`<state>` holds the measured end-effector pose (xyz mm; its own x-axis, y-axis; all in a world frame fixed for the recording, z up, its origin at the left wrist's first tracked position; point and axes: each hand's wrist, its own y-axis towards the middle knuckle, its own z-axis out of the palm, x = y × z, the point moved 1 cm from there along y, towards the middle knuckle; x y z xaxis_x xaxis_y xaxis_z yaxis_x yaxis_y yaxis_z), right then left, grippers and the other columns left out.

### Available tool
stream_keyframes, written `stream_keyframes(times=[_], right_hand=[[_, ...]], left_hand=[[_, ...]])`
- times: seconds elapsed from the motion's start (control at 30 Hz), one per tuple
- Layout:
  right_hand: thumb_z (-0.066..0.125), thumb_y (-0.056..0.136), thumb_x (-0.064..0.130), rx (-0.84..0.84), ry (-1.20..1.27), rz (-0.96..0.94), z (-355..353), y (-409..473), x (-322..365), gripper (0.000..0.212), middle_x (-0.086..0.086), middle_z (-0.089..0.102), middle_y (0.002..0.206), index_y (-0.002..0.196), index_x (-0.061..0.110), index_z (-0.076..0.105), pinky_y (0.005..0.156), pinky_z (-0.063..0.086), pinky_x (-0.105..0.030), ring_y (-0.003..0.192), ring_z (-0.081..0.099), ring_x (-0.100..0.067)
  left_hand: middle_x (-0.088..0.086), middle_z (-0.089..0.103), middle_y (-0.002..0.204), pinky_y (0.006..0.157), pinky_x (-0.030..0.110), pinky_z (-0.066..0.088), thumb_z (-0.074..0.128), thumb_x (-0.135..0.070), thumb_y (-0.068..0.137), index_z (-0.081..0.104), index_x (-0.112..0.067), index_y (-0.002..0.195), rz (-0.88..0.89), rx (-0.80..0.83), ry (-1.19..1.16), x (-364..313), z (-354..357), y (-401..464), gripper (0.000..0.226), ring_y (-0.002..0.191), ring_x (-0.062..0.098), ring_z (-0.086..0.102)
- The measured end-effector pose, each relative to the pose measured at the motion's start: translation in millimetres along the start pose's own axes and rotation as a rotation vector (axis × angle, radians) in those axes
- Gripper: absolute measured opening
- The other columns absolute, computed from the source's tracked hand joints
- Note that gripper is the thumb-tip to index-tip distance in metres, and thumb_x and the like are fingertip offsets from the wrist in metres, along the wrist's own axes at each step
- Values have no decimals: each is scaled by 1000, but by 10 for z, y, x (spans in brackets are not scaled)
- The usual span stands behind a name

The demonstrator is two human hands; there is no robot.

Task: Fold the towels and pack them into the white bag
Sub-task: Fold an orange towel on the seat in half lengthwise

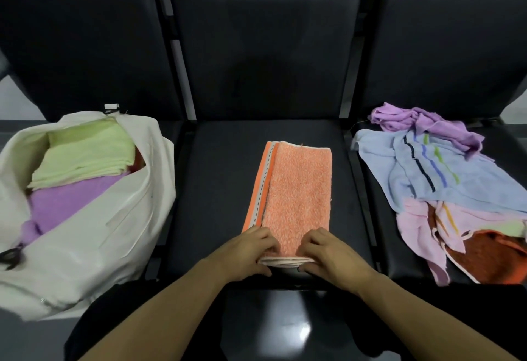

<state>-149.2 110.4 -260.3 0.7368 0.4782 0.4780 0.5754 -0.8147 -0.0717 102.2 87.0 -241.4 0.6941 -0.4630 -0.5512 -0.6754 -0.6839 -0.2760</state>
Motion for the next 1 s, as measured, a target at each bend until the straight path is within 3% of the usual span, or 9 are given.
stream_keyframes(times=[0.1,0.2,0.37,0.43,0.6,0.7,0.83,0.9,1.0], right_hand=[[54,92,60,21,42,26,-49,14,3,34,16,60,102,101,30,68,81,50,-30,98,54,-6],[53,90,67,63,173,183,-170,4,0,40,17,68,98,101,32,67,82,51,-28,92,61,-2],[67,94,41,9,461,320,-279,-39,25,14,18,70,84,96,28,71,73,49,-21,78,63,-1],[67,96,35,17,547,344,-312,-45,51,9,22,69,79,98,27,71,70,44,-16,72,61,3],[68,93,44,-113,652,365,-423,-42,99,17,15,72,97,102,30,69,84,50,-21,91,66,-2],[80,81,43,-141,733,373,-530,-48,124,27,11,74,95,101,27,71,82,50,-17,88,67,-2],[81,84,33,-146,832,371,-595,-63,103,31,8,77,105,113,23,74,94,54,-31,102,71,-10],[73,91,35,-190,807,358,-601,-50,124,28,12,75,110,118,26,71,96,52,-27,107,69,-6],[62,98,37,-238,700,348,-563,13,173,14,22,71,103,111,33,65,84,47,-15,98,65,4]], left_hand=[[-15,56,107,86,20,41,67,-37,95,67,-25,114,4,-9,-5,2,-45,-19,23,99,1,47],[-9,59,99,81,24,41,60,-49,98,68,-22,103,-31,12,11,4,-114,-28,29,90,5,47],[-15,47,103,87,25,40,68,-69,77,55,-28,104,10,-61,122,-65,-43,-89,50,95,5,42],[-15,48,103,87,26,39,66,-67,82,56,-27,101,28,-97,125,-111,-19,-82,44,96,5,42],[-21,61,108,95,15,43,72,-60,85,73,-28,110,-139,-204,-319,-239,-247,-95,40,108,-4,53],[-17,75,105,94,27,55,79,-40,87,77,-26,112,-229,-240,-622,-256,-351,-124,28,100,1,70],[-10,77,106,97,37,57,75,-39,91,77,-27,114,-276,-317,-750,-234,-416,-131,26,101,9,73],[-11,77,105,94,38,58,72,-41,92,76,-29,113,-291,-336,-767,-241,-439,-109,24,99,9,73],[-13,77,105,95,38,57,69,-40,95,74,-31,115,-318,-362,-797,-215,-450,-42,23,99,7,72]])
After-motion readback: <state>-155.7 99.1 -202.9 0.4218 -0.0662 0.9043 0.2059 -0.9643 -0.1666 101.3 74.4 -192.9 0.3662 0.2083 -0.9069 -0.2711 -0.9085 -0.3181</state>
